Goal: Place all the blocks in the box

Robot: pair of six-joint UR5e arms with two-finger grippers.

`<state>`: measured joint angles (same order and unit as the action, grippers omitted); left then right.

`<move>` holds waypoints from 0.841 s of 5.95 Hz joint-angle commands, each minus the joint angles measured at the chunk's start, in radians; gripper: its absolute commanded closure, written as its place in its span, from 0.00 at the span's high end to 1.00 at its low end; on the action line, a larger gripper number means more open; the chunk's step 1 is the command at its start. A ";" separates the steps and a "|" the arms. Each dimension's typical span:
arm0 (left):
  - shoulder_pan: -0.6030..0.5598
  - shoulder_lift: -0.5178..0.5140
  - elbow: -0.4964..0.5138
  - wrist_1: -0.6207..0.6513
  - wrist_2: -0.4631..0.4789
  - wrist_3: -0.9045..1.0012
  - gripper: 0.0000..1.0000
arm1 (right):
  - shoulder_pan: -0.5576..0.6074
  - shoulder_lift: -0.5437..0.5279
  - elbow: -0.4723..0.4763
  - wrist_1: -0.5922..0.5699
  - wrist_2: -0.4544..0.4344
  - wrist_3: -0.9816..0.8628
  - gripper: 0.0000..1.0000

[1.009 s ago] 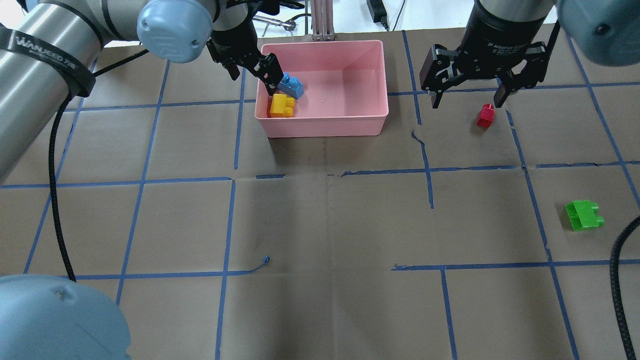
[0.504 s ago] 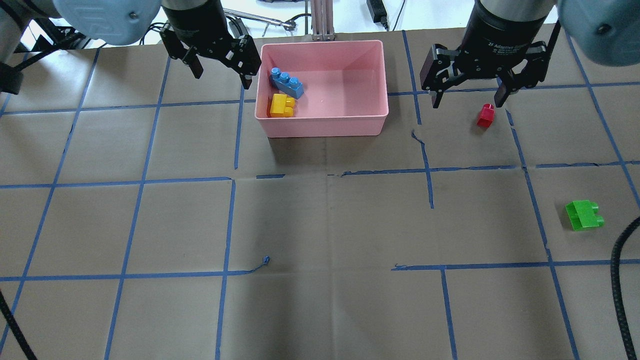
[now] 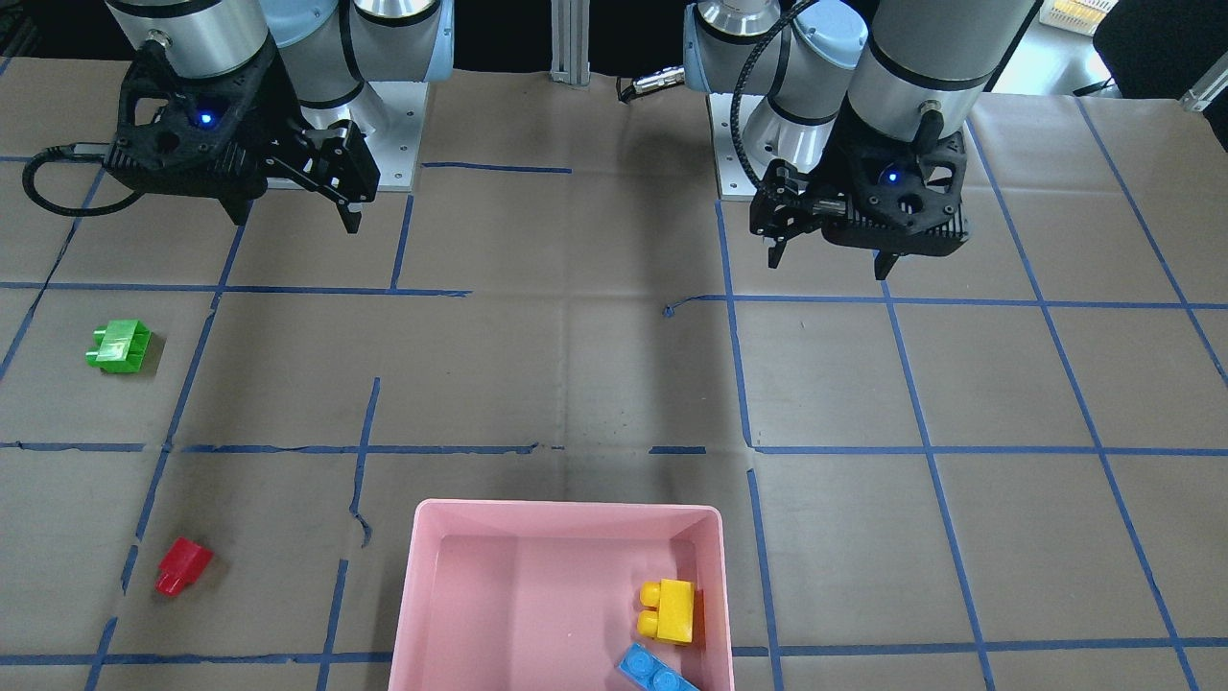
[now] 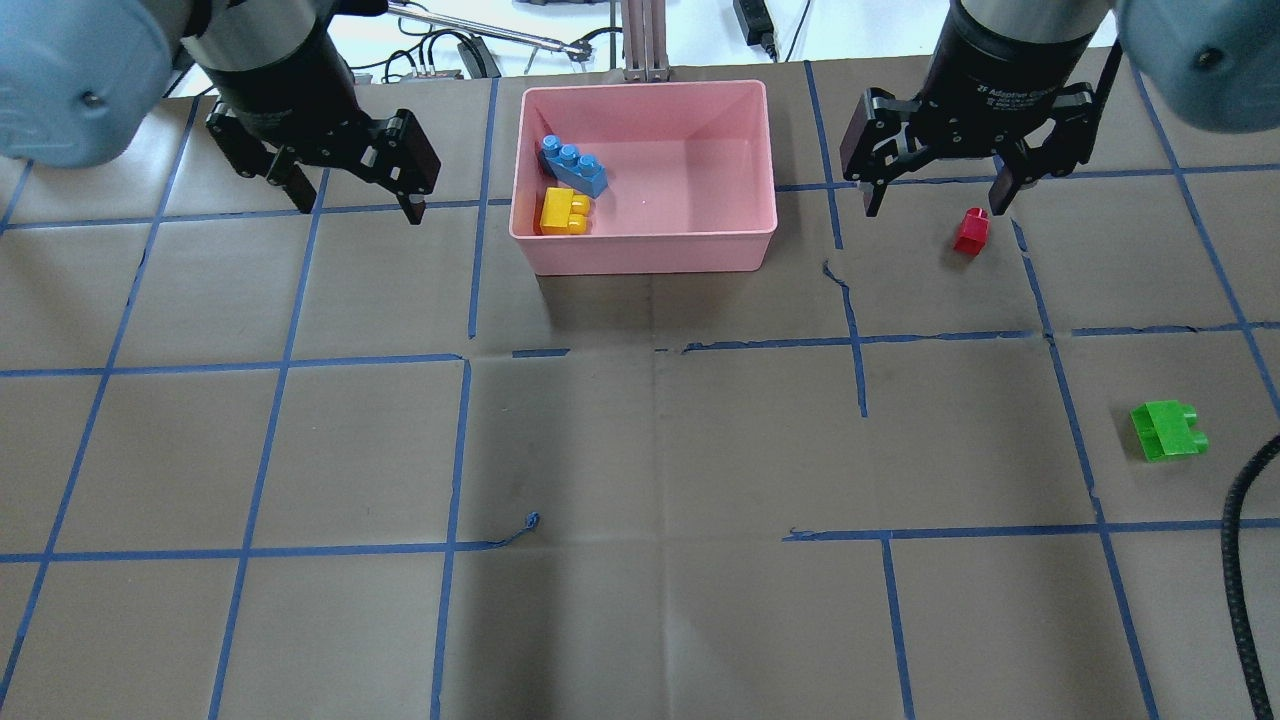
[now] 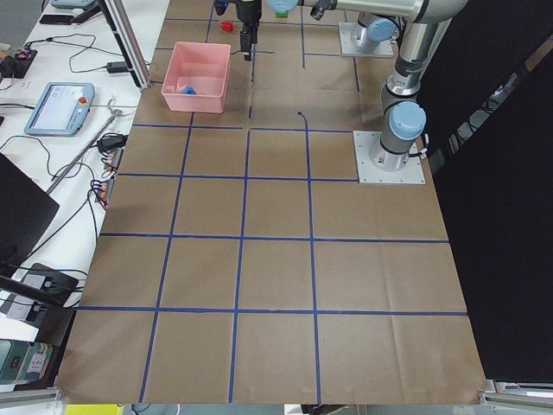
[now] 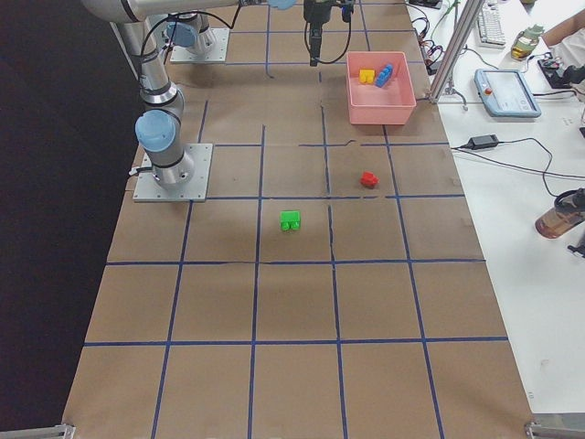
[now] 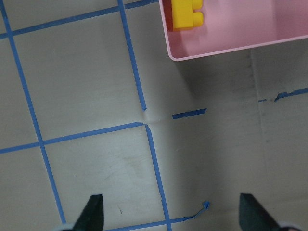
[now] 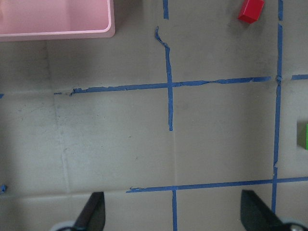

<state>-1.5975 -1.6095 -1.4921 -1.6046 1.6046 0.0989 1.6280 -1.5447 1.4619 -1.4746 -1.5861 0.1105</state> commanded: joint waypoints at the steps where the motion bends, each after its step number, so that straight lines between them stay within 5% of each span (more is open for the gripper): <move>1: 0.022 0.080 -0.088 0.012 -0.002 0.001 1.00 | 0.000 0.000 -0.002 0.000 -0.002 -0.002 1.00; 5: 0.027 0.077 -0.082 0.029 -0.006 -0.115 1.00 | 0.000 0.002 0.000 0.000 -0.002 -0.002 1.00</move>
<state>-1.5736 -1.5306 -1.5748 -1.5832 1.5953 0.0502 1.6276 -1.5436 1.4618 -1.4742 -1.5868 0.1089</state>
